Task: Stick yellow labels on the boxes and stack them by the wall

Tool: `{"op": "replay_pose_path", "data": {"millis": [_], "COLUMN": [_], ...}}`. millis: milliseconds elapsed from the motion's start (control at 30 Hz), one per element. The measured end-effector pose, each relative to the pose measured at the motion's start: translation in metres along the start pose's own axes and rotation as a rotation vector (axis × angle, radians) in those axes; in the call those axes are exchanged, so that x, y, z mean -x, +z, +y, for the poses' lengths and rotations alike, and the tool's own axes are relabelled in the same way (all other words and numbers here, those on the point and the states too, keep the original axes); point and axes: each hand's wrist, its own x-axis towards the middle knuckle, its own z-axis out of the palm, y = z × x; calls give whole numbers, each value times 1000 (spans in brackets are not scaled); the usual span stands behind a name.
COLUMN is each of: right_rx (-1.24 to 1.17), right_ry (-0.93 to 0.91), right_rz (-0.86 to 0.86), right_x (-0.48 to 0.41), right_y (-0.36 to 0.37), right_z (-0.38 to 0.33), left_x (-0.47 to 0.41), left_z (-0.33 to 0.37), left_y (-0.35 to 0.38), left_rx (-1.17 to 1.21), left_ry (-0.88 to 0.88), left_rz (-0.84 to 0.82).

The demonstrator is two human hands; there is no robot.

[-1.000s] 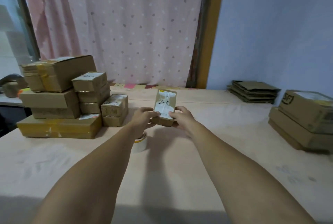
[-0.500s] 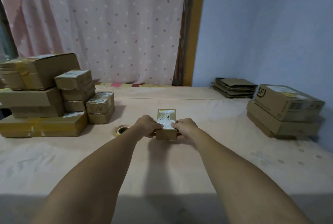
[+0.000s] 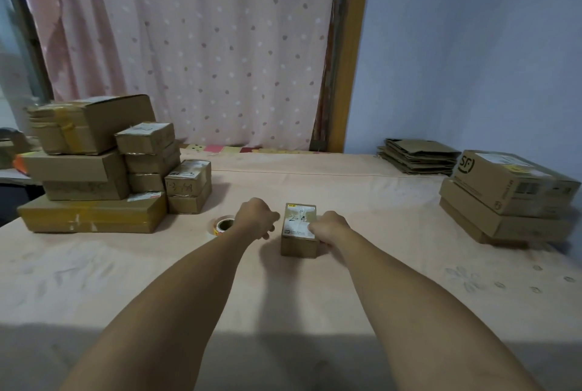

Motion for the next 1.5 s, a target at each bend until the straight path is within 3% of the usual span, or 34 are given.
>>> {"op": "replay_pose_path", "data": {"millis": [100,267,467,667,967,1133,1333,1500], "right_rx": [94,86,51,3,-178,-601,-847,-804], "right_ry": [-46,-179,-302,-325,-311,-126,-83,-175], "right_rz": [134,257,208,92,-57,-293,-252,-193], "right_x": [-1,-1,2,-1,6,11,10,7], "right_y": [-1,3,14,18,25,26,17,17], "right_z": [-8,-27,-38,-32,-53,-70,-74,-70], "left_x": [1,5,-1,-5,0,-4,2,12], "left_z": [-11,-43,-75,-82,-65,-49,-32,-9], "left_y": [-30,-59,-59,-57,-61,-58,-54,-48], "left_rx": [-225,-761,-834,-636,20,268,379,480], "left_ry": [93,184,254,318,313,305,334,293], "left_rz": [118,88,27,5,118,81,48,-66]}}
